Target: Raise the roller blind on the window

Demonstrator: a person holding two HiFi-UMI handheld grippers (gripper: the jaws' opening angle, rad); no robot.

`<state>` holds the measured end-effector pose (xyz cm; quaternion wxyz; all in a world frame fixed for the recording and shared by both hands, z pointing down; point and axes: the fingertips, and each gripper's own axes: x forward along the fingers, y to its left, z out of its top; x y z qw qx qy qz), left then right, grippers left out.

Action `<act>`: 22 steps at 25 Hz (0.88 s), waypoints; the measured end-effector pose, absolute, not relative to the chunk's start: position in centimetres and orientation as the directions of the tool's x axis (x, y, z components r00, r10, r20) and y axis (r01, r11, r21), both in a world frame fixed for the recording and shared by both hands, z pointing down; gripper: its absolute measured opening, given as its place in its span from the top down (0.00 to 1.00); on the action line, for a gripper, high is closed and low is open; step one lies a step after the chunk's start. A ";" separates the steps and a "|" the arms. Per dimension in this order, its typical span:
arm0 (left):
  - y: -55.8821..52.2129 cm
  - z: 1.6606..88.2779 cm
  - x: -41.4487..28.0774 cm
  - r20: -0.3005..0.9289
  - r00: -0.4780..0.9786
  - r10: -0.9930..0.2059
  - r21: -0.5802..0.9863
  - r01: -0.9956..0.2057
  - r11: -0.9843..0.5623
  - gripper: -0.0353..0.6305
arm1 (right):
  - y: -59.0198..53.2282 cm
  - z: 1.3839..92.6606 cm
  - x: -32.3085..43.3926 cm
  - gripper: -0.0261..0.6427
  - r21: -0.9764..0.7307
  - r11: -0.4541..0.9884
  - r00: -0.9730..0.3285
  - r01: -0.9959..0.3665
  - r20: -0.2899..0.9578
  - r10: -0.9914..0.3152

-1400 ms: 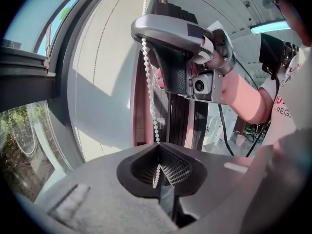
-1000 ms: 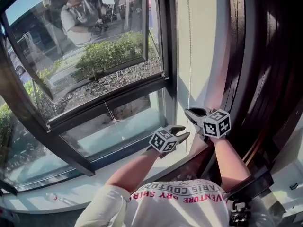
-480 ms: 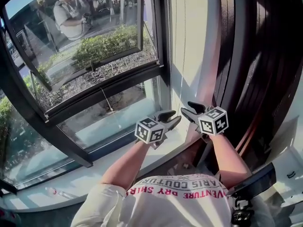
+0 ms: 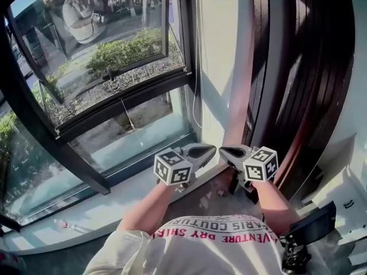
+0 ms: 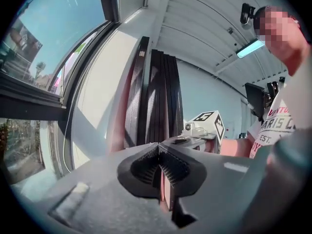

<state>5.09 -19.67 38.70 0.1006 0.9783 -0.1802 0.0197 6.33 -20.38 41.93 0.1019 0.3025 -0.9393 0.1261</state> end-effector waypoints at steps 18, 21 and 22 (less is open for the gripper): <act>6.3 38.7 6.8 0.101 0.891 -0.443 0.170 -0.454 -0.874 0.94 | 6.3 42.1 8.8 0.96 -0.187 0.844 -0.857 -0.502 0.238 -0.457; 8.4 38.2 6.7 0.092 0.885 -0.457 0.185 -0.466 -0.865 0.94 | 8.5 41.6 8.9 0.96 -0.195 0.851 -0.866 -0.488 0.231 -0.444; 8.9 38.0 6.7 0.092 0.883 -0.461 0.183 -0.470 -0.864 0.94 | 9.0 41.3 9.0 0.96 -0.197 0.851 -0.867 -0.487 0.224 -0.444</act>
